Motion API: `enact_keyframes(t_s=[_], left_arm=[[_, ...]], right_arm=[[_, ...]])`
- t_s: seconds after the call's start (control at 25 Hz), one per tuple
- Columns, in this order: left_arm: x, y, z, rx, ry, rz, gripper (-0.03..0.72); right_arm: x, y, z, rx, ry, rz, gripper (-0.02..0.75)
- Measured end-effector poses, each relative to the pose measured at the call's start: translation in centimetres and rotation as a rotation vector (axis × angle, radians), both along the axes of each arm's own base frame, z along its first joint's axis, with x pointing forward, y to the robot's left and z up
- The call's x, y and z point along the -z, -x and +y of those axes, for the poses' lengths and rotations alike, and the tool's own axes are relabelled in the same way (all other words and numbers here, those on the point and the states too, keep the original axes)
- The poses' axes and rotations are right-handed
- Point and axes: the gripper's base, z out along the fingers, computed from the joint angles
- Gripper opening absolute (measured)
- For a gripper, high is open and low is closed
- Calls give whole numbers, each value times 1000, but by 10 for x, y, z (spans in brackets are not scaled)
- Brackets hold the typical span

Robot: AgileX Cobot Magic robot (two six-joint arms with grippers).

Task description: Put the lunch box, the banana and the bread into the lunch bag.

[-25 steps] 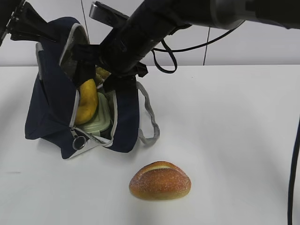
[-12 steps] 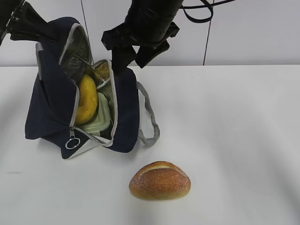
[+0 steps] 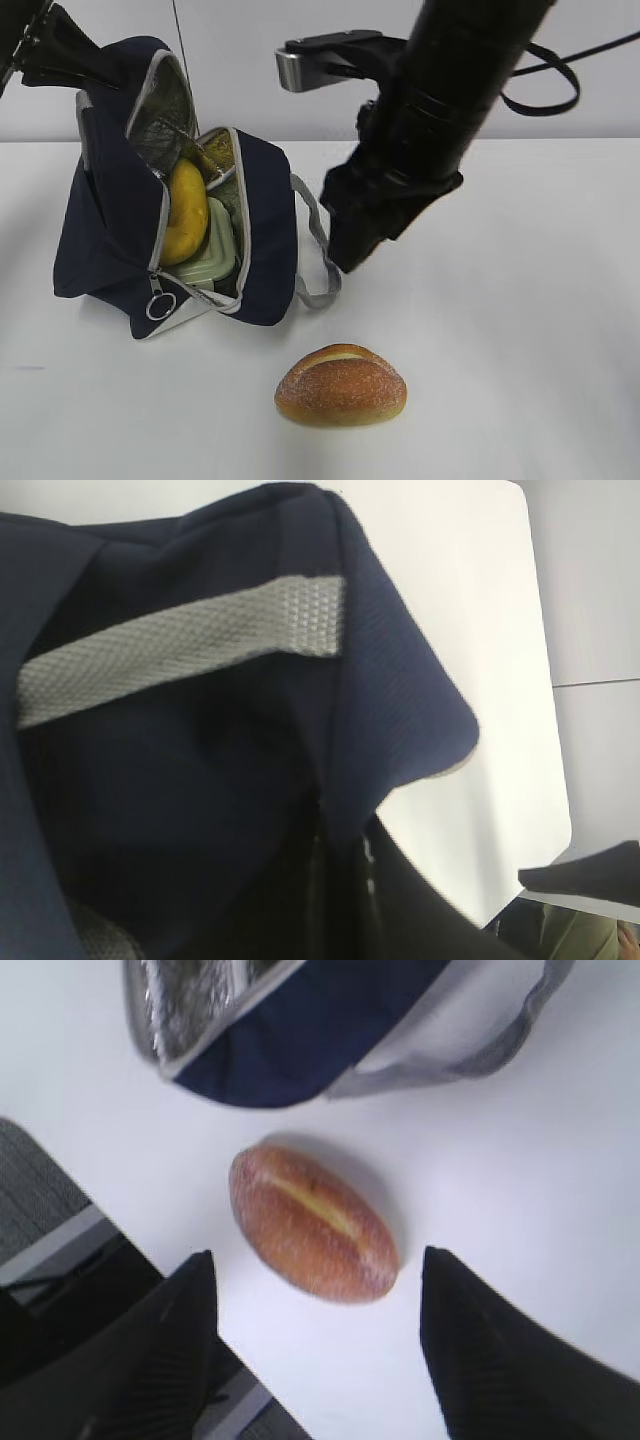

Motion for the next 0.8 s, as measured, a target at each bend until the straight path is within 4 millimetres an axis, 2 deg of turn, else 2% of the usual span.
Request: enact_keyframes(t_s=[0.08,0.28,0.6,0.8], left_arm=[[0,0,0,0,0,0,-17],[0,0,0,0,0,0,-17],[0,0,0,0,0,0,-17],[0,0,0,0,0,0,-17]], right_arm=[[3,15,-9,-38,-8,-9,496],[37,29,-15,-144,-7,5,514],[59,30,-14,-297,-37,-68,593],[84,24,-9,-350,-15,-21,631]])
